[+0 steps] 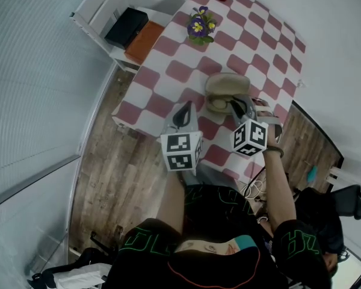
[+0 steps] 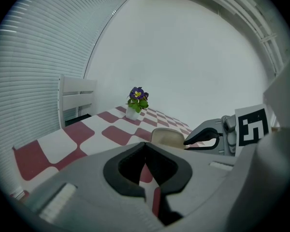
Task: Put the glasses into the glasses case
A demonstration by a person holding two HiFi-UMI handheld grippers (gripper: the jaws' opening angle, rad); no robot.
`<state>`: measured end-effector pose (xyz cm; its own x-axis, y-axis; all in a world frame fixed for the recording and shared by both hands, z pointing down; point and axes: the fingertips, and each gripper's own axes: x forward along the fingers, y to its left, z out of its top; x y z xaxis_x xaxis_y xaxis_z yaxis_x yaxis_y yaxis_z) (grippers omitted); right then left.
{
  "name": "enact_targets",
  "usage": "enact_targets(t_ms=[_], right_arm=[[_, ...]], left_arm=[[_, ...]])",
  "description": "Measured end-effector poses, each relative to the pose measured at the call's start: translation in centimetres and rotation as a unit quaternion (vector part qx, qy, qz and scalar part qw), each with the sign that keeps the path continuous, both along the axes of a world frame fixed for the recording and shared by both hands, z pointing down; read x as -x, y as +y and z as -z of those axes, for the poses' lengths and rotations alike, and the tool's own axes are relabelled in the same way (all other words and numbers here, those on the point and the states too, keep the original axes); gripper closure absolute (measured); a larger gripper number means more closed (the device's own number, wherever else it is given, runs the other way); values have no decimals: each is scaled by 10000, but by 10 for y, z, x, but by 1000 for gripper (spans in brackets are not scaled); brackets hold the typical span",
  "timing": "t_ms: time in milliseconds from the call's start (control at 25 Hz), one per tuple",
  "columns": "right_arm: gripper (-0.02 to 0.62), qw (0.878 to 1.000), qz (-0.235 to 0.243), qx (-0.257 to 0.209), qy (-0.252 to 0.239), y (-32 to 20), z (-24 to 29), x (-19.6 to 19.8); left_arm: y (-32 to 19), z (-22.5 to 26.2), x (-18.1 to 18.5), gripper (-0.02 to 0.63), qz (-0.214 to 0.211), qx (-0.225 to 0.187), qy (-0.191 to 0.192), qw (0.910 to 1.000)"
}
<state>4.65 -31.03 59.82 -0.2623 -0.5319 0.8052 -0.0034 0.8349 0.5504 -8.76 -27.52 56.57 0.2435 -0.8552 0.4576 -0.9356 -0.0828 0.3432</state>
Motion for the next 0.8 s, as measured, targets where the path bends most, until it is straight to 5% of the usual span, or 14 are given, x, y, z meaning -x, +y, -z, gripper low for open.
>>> enact_targets(t_ms=[400, 800], right_arm=[[587, 9962, -501, -128, -695, 1, 33, -2], [591, 9796, -912, -186, -1781, 9, 86, 1]], left_arm=[[-2, 33, -4, 598, -50, -319, 102, 9994], [-9, 91, -15, 598, -254, -939, -12, 9953]])
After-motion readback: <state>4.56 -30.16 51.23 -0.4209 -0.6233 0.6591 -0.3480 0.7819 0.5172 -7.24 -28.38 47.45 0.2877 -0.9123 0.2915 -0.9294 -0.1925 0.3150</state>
